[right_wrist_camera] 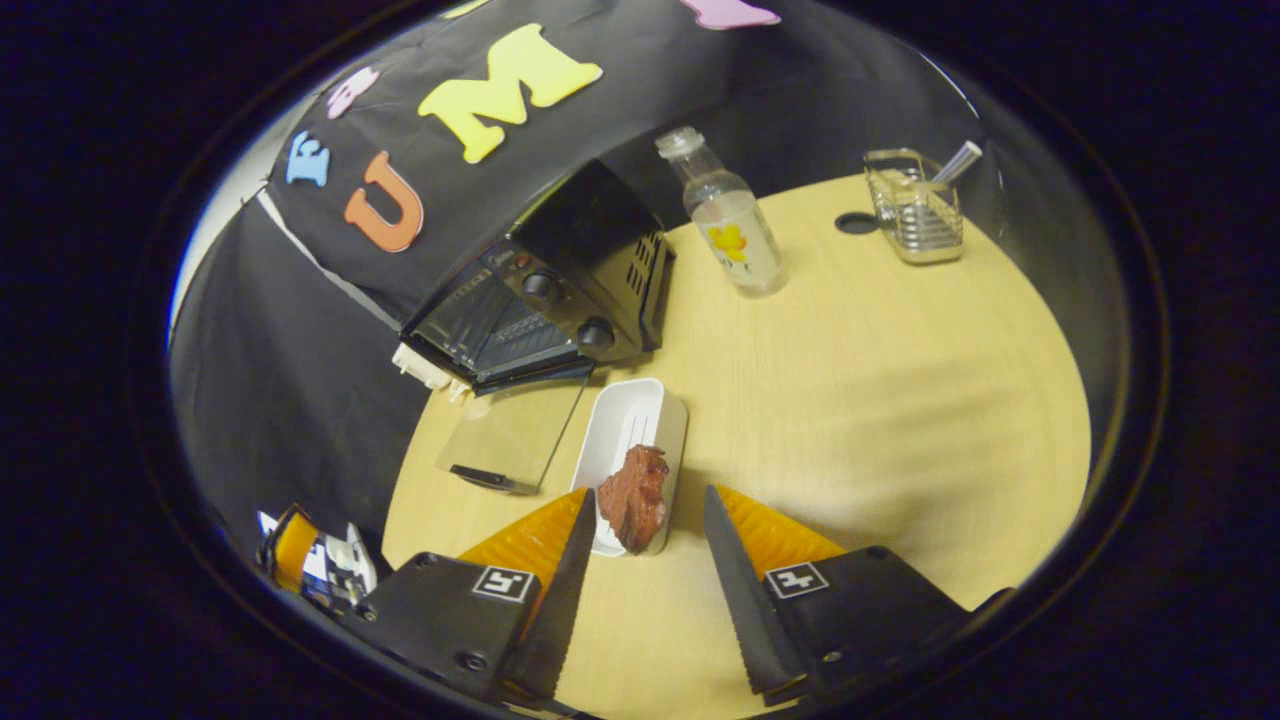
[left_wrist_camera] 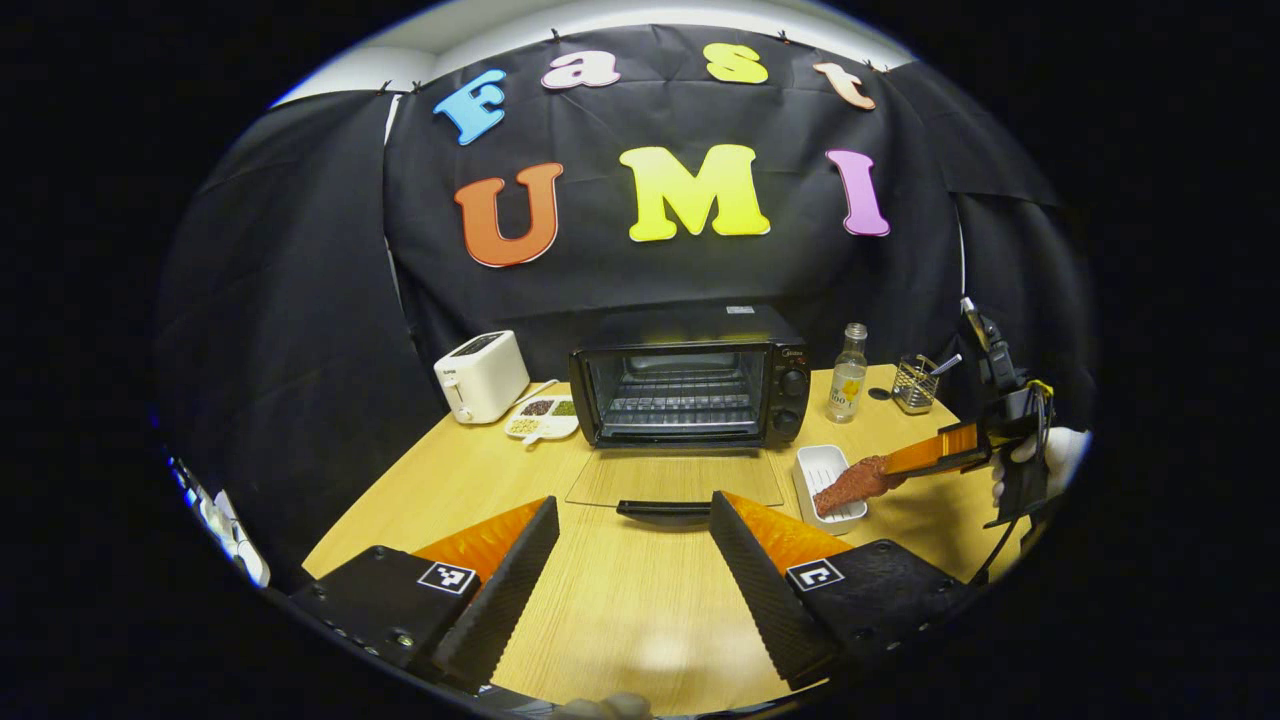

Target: Open the electric oven with the left hand, put the food in, and close the electric oven.

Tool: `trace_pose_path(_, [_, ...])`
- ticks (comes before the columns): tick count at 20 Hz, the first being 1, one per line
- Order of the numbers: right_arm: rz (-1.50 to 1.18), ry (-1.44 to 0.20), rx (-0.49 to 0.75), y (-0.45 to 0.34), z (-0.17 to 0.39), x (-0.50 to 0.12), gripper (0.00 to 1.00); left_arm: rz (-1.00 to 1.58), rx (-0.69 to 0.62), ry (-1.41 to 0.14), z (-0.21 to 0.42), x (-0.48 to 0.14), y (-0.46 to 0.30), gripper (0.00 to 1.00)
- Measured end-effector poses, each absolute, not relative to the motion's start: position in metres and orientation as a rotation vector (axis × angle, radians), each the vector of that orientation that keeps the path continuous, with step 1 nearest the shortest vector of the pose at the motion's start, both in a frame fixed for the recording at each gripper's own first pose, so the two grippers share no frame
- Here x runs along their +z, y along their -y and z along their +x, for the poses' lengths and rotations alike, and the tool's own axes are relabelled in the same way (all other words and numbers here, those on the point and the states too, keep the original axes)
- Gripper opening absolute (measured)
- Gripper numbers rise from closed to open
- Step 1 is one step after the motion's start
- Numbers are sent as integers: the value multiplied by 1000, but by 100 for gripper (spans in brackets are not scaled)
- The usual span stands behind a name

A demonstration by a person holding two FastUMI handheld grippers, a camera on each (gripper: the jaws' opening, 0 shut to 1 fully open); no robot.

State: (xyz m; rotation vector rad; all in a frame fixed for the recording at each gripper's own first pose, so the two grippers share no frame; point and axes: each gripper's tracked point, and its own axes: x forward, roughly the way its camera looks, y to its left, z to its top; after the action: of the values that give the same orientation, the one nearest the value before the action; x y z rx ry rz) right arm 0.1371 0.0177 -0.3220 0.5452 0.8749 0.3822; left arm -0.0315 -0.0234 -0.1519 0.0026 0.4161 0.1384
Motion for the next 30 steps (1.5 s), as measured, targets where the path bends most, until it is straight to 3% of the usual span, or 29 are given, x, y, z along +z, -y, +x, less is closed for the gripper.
trace_pose_path(1, [587, -894, 388, -19, 141, -324, 67, -15, 149, -419, -33, -152, 27, 97])
trace_pose_path(3, [645, -928, 390, -20, 147, -330, 55, -34, 172, -421, -36, -149, 32, 97])
trace_pose_path(4, [688, -945, 401, -23, 147, -331, 37, -38, 183, -423, -37, -149, 33, 97])
trace_pose_path(5, [732, -966, 409, -26, 146, -329, 40, -39, 193, -425, -38, -148, 34, 97])
trace_pose_path(6, [770, -981, 416, -31, 147, -329, 24, -39, 203, -426, -38, -147, 32, 97])
trace_pose_path(7, [794, -999, 416, -33, 147, -330, 20, -41, 211, -428, -39, -146, 30, 97])
trace_pose_path(12, [804, -1020, 419, -33, 146, -323, 17, -24, 228, -423, -36, -137, 15, 97])
trace_pose_path(19, [806, -903, 411, -40, 145, -277, 15, -30, 194, -413, -34, -138, -8, 97])
trace_pose_path(30, [1045, -635, 221, -147, 163, -232, 15, -6, 29, -422, -54, -139, -80, 97])
